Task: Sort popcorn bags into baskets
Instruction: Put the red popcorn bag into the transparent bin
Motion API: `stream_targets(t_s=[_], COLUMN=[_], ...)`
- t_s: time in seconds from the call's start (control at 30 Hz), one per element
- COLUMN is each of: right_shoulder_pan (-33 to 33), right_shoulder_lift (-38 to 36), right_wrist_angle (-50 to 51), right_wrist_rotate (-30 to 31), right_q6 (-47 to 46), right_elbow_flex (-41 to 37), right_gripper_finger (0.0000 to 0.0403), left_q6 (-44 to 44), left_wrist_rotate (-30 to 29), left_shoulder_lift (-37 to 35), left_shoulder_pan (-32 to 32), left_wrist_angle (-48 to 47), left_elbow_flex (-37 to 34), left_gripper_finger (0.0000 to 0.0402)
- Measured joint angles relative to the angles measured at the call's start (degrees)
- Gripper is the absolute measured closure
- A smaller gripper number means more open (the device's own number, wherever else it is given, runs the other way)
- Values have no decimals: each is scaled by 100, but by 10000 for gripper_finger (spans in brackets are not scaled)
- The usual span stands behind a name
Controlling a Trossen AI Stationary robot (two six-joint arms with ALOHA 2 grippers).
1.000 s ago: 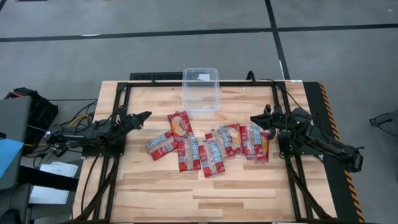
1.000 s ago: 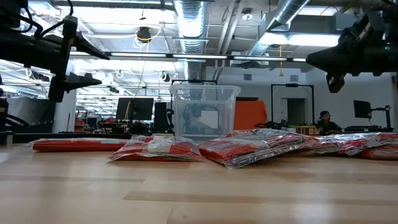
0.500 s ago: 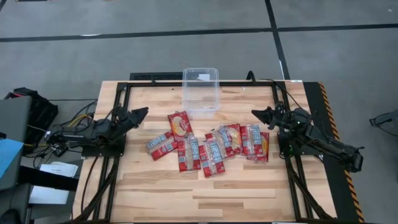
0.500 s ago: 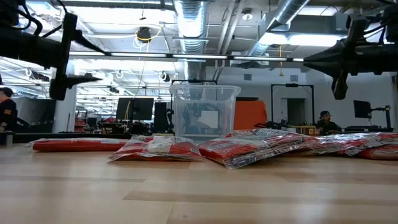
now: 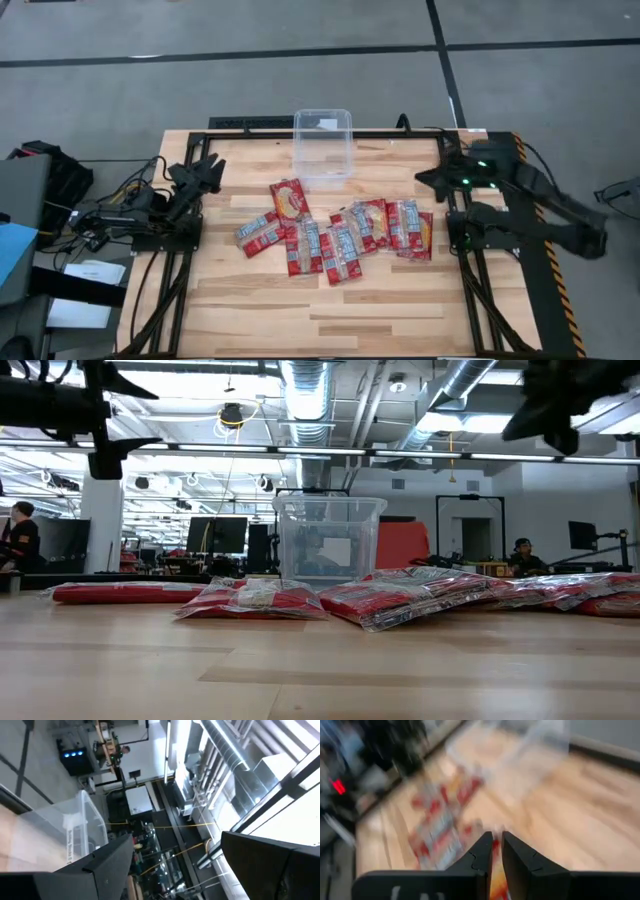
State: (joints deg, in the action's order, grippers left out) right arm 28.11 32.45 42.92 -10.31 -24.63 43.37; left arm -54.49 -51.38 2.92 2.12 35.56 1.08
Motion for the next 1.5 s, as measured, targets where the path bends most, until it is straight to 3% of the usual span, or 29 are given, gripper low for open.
stream_targets(t_s=[0.17,0.47,0.6,0.83,0.97,1.2,1.3,1.43,1.5], right_shoulder_pan=[-715,-1953,-2160,-2400,-2533,-2783,-2845,-2856,-2816], right_shoulder_lift=[1640,4006,4827,5784,6085,6376,6278,6059,5941], right_wrist_angle=[141,-1391,-1870,-2149,-2356,-2590,-2544,-2434,-2401], right_wrist_rotate=[-1,464,503,588,549,626,855,1071,1147], right_q6=[30,-1199,-1745,-2311,-2666,-3104,-3298,-3410,-3411], right_elbow_flex=[360,373,374,374,398,403,449,544,600], right_gripper_finger=[282,103,79,80,96,174,234,354,385], left_q6=[1,138,180,84,70,-18,-27,-38,-41], left_wrist_rotate=[433,1365,1411,1404,1358,1292,1298,1319,1321], left_shoulder_lift=[0,-2,-4,-4,-4,-7,-4,-7,-7], left_shoulder_pan=[-30,-32,-32,-34,-34,-34,-34,-34,-34], left_wrist_angle=[-1,-69,-274,-824,-1020,-1169,-1253,-1372,-1440], left_elbow_flex=[0,0,0,2,2,4,4,4,4], left_gripper_finger=[109,109,109,109,109,109,109,109,109])
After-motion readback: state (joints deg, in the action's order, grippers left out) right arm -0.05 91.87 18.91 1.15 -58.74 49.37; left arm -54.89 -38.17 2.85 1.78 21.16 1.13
